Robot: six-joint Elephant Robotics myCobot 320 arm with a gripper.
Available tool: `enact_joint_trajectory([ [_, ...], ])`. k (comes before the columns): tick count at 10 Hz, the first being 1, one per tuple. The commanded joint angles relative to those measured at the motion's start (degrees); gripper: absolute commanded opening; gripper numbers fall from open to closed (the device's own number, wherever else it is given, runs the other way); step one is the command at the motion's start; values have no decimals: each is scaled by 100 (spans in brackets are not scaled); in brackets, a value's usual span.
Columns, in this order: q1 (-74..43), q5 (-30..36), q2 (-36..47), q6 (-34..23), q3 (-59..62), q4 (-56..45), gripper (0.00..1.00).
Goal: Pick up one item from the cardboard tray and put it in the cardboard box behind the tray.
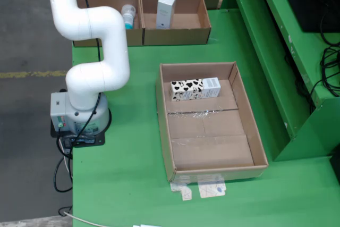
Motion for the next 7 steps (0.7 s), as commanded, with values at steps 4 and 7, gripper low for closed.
enact_joint_trajectory([
  [4,-442,407,189,-192,-4089,1786,0],
  [7,-623,659,18,-262,-4695,2570,0],
])
